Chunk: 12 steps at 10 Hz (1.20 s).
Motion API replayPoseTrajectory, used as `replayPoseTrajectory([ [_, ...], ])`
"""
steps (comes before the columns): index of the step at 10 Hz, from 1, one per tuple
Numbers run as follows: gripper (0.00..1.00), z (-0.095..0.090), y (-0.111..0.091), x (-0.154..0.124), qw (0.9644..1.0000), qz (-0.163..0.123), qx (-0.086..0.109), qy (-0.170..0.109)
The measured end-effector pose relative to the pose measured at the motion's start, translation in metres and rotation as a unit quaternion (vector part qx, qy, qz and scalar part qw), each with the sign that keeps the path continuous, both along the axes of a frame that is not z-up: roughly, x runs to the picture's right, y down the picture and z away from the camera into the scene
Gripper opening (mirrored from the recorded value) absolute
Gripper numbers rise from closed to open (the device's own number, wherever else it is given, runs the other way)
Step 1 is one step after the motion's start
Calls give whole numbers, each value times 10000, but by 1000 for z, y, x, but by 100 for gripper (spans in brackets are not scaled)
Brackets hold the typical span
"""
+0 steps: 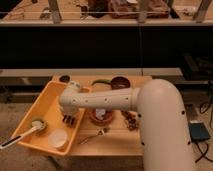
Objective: Wipe tray with eraser
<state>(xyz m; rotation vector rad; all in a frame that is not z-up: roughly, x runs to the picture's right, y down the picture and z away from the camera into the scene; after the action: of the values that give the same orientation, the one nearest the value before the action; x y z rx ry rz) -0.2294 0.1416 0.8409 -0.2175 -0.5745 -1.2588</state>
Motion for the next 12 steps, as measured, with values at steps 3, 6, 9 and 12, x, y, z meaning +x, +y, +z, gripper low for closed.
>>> replayPoseTrajectory([
  [3, 0, -16, -3, -23, 9993, -270, 191, -199],
  [6, 0, -16, -6, -64, 9972, -532, 240, -465],
  [9, 0, -10, -22, -79, 9961, -595, 262, -590],
  [12, 0, 18, -45, -81, 9972, -501, 191, -529],
])
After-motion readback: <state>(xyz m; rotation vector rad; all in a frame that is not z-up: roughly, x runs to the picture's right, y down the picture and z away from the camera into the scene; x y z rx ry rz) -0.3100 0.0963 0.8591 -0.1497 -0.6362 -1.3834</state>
